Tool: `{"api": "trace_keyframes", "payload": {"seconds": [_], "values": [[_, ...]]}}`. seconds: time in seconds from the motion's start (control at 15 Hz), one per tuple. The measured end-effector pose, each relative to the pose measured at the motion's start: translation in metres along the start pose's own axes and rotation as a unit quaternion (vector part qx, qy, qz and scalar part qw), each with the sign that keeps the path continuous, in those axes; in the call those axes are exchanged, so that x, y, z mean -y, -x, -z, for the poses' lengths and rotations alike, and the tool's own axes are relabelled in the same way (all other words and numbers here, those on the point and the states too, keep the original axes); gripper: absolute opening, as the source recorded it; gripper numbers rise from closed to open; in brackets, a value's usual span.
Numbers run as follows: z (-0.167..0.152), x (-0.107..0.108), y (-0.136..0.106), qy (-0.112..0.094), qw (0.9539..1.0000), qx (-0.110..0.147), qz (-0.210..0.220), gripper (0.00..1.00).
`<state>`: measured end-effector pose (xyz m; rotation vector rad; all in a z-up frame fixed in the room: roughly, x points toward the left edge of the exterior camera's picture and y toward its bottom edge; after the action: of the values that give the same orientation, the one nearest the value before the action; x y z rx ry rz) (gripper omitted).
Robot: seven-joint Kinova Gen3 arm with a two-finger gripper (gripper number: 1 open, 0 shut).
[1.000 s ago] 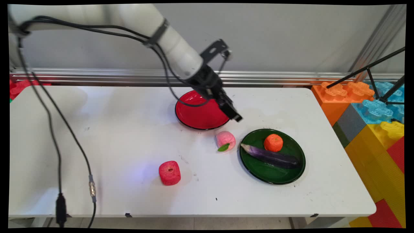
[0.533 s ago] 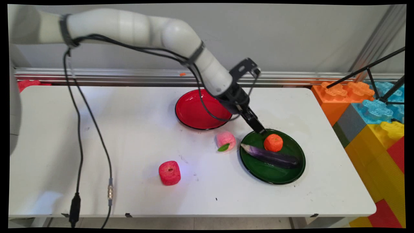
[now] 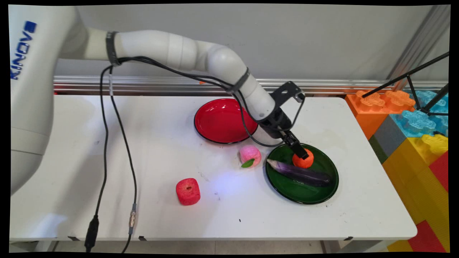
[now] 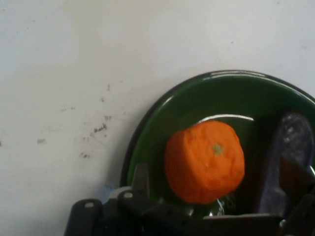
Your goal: Pick up the mandarin from the green plate, then place the picked object on the table
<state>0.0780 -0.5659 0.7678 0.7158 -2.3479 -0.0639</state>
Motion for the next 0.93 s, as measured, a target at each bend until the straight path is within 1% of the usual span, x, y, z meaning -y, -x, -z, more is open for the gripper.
{"api": "trace_keyframes", "payload": {"seconds": [0.2,0.4,0.47,0.73,0.93], "values": [[-0.019,0.001,-0.002,-0.001,1.0000,-0.001,0.002,1.00],[-0.030,0.001,-0.003,-0.002,1.0000,0.001,0.001,1.00],[-0.032,0.000,-0.003,-0.002,1.0000,0.001,-0.001,0.00],[-0.032,-0.004,-0.005,0.001,1.0000,0.001,-0.008,0.00],[-0.017,-0.009,-0.011,0.001,0.9999,-0.004,-0.015,0.00]]}}
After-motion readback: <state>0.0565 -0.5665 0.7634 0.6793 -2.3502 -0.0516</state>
